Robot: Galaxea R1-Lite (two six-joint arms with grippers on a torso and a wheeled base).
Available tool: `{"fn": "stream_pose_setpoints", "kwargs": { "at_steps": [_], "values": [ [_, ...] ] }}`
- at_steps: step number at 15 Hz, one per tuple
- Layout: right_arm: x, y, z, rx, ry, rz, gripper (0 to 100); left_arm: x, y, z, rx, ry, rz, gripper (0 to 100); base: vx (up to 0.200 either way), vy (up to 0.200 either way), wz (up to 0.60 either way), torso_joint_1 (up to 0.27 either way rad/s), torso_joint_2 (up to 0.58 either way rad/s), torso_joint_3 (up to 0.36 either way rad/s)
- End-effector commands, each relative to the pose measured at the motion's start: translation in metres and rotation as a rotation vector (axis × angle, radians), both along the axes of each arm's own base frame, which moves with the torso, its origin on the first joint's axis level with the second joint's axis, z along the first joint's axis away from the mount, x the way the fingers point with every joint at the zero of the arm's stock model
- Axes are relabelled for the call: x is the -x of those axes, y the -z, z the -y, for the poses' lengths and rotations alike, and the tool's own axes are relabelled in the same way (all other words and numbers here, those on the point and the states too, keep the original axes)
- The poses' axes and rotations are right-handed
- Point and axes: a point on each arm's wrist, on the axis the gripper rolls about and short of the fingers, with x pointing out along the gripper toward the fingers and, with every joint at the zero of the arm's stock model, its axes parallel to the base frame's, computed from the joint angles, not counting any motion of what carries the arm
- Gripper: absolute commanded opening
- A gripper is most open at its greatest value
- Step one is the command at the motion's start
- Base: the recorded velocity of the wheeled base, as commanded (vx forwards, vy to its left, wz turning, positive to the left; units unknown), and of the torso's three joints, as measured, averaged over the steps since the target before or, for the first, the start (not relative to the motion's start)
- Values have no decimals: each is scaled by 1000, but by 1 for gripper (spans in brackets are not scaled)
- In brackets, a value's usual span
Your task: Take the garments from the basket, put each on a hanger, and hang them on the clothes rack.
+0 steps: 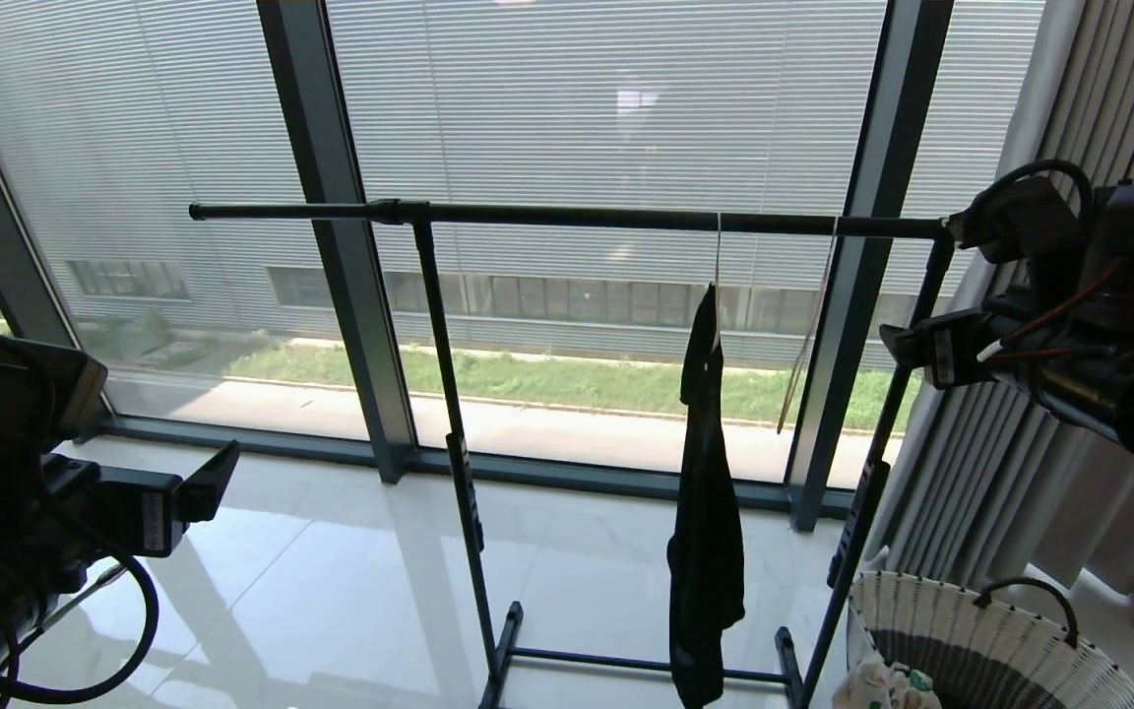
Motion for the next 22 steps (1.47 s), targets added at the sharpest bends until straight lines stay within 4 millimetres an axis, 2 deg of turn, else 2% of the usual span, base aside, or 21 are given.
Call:
{"fn": "stream_pose_setpoints", "kwargs": {
  "at_steps": [1, 5, 8, 10, 13, 16, 22],
  "values": [
    [4, 1, 9, 8, 21, -3, 100, 2, -1, 0, 1, -3, 9, 100, -200, 0, 0, 2, -2, 2],
    [15, 7, 32, 19, 80, -17, 100, 6, -5, -2, 2, -10, 31, 100, -200, 0, 0, -1, -1, 2],
    [25, 11, 48, 29, 121, -27, 100, 9, -6, -3, 5, -10, 42, 100, 0, 0, 0, 0, 0, 0],
    [31, 12, 51, 22, 124, -19, 100, 10, -5, -4, 5, -20, 37, 100, 0, 0, 0, 0, 0, 0],
    [45, 14, 56, 15, 122, 3, 100, 15, 1, -17, -2, -134, 24, 100, 0, 0, 0, -22, 56, 28],
    [61, 25, 62, 24, 122, -19, 100, 21, 3, -24, -4, -177, 23, 100, 0, 0, 0, -173, 403, 214],
    [68, 25, 69, 21, 145, -11, 100, 24, 6, -33, -4, -237, 13, 100, 0, 0, 0, -213, 498, 278]
  ]
}}
